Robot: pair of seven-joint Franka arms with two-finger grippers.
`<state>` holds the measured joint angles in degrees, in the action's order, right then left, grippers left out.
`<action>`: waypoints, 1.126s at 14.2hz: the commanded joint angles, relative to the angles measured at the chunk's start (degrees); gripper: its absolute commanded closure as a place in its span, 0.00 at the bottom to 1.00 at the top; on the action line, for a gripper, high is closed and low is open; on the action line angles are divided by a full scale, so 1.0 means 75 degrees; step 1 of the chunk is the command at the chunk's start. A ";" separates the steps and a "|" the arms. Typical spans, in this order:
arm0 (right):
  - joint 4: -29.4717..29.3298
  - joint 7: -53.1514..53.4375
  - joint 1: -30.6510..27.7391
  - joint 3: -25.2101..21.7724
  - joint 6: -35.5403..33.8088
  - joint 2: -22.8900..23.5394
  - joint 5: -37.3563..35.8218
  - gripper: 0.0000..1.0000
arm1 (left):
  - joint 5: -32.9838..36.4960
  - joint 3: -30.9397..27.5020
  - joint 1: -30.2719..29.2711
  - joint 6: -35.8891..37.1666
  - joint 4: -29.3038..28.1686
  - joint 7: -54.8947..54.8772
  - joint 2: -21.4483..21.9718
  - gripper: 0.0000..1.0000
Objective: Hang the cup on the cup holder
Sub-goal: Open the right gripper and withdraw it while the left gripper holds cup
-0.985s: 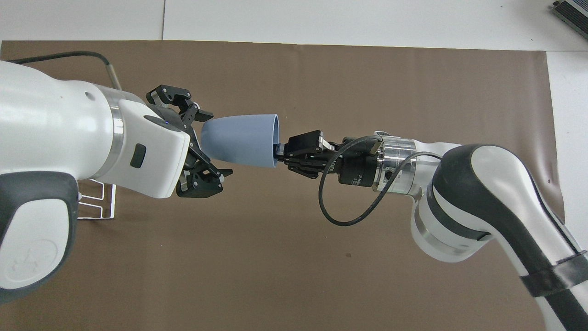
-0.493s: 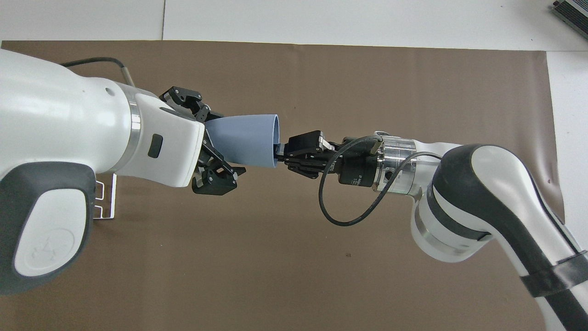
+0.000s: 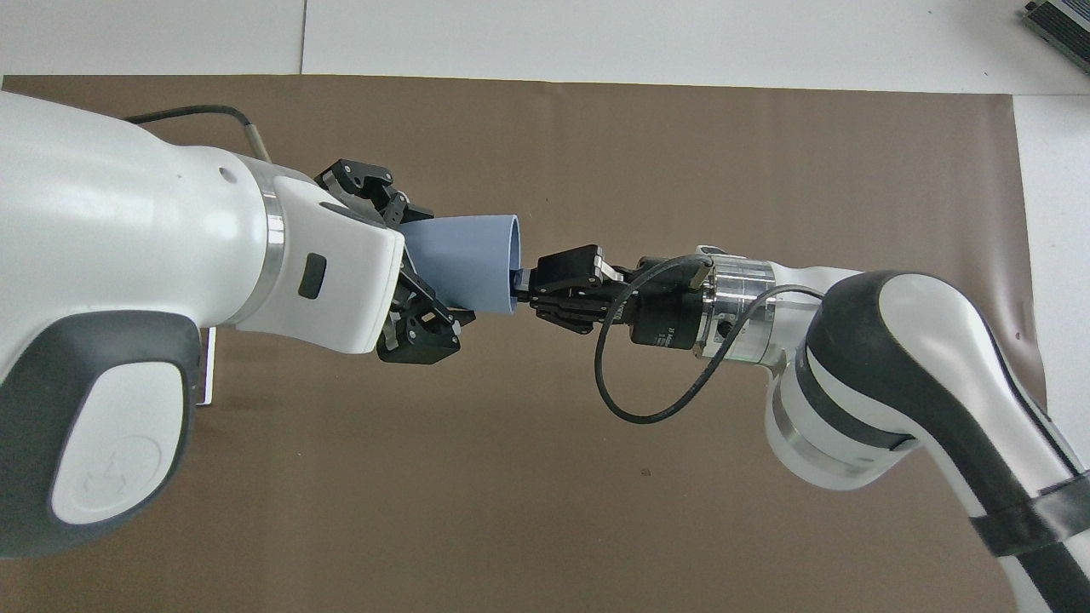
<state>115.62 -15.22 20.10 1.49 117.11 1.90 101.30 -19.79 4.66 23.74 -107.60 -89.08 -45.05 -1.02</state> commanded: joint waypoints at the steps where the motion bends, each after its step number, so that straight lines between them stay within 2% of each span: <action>1: 0.0147 -0.0255 -0.0008 0.0024 0.0018 -0.0136 0.0217 1.00 | 0.0002 0.0035 0.0267 -0.0243 0.0030 0.0147 -0.0087 0.00; 2: 0.0147 -0.0255 -0.0008 0.0024 0.0030 -0.0136 0.0217 1.00 | 0.0002 0.0035 0.0268 -0.0255 -0.0028 0.0135 -0.0087 0.28; 3: 0.0147 -0.0255 -0.0008 0.0024 0.0030 -0.0136 0.0217 1.00 | -0.0010 0.0024 0.0268 -0.0197 -0.0041 0.0158 -0.0075 0.99; 9: 0.0135 -0.0197 -0.0055 0.0024 0.0007 -0.0136 0.0217 1.00 | -0.0022 0.0024 0.0233 -0.0197 -0.0088 0.0498 -0.0075 1.00; 10: 0.0135 -0.0162 -0.0066 0.0024 -0.0005 -0.0136 0.0217 0.86 | -0.0022 0.0024 0.0221 -0.0173 -0.0076 0.0498 -0.0075 1.00; 11: 0.0135 -0.0150 -0.0066 0.0024 -0.0017 -0.0136 0.0228 0.63 | -0.0022 0.0024 0.0209 -0.0150 -0.0076 0.0498 -0.0075 1.00; 12: 0.0135 -0.0115 -0.0066 0.0012 -0.0017 -0.0136 0.0228 0.33 | -0.0022 0.0024 0.0198 -0.0138 -0.0076 0.0498 -0.0075 1.00; 14: 0.0135 -0.0056 -0.0101 0.0012 -0.0017 -0.0136 0.0228 0.03 | -0.0022 0.0024 0.0186 -0.0126 -0.0076 0.0498 -0.0075 1.00; 16: 0.0135 -0.0033 -0.0206 0.0001 -0.0075 -0.0136 0.0217 0.00 | -0.0033 0.0024 0.0186 -0.0138 -0.0076 0.0510 -0.0075 1.00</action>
<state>115.98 -15.35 19.79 1.08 116.93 1.82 101.35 -19.72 5.33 24.41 -108.09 -89.40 -42.14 -1.78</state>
